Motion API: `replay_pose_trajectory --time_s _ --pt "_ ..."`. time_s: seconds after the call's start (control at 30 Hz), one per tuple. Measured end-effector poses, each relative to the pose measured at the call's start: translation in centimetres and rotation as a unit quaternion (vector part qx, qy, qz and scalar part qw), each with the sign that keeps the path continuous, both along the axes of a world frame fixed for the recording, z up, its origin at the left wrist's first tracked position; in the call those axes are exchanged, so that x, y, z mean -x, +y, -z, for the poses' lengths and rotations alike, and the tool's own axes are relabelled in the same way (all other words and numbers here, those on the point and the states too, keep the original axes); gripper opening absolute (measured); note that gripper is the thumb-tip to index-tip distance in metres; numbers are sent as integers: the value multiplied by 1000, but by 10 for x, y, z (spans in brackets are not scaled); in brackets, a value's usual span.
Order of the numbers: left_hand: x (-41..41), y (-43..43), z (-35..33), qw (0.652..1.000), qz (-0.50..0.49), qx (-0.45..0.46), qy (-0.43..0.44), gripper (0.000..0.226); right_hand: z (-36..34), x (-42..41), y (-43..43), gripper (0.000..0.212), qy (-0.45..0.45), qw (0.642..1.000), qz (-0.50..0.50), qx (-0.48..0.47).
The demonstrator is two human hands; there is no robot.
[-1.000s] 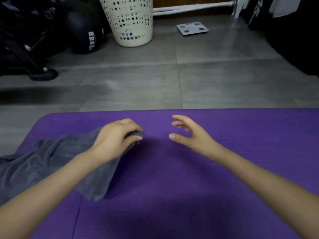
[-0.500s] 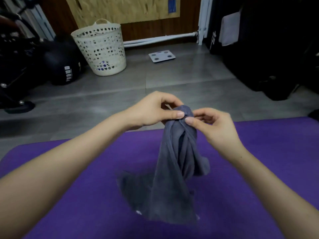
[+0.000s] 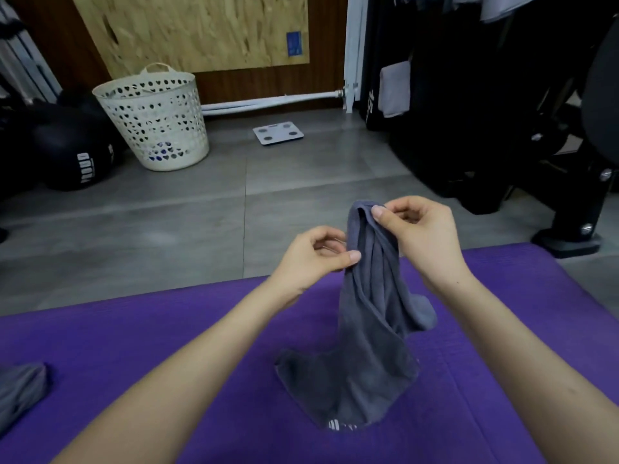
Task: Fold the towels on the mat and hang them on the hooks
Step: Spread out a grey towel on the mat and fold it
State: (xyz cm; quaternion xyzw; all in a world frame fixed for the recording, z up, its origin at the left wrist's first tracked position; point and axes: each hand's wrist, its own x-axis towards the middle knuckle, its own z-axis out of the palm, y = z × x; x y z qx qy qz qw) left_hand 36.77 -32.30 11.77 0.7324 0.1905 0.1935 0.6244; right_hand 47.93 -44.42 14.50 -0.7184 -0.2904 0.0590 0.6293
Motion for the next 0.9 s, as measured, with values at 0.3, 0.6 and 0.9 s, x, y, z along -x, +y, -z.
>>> replay_pose_trajectory --time_s 0.3,0.6,0.9 --pt "24 32 -37 999 9 -7 46 17 -33 -4 -8 11 0 999 -46 26" --pt "99 79 -168 945 250 -87 191 26 -101 19 -17 16 67 929 -343 123" --pt "93 125 13 941 -78 -189 271 18 84 -3 64 7 -75 913 -82 392"
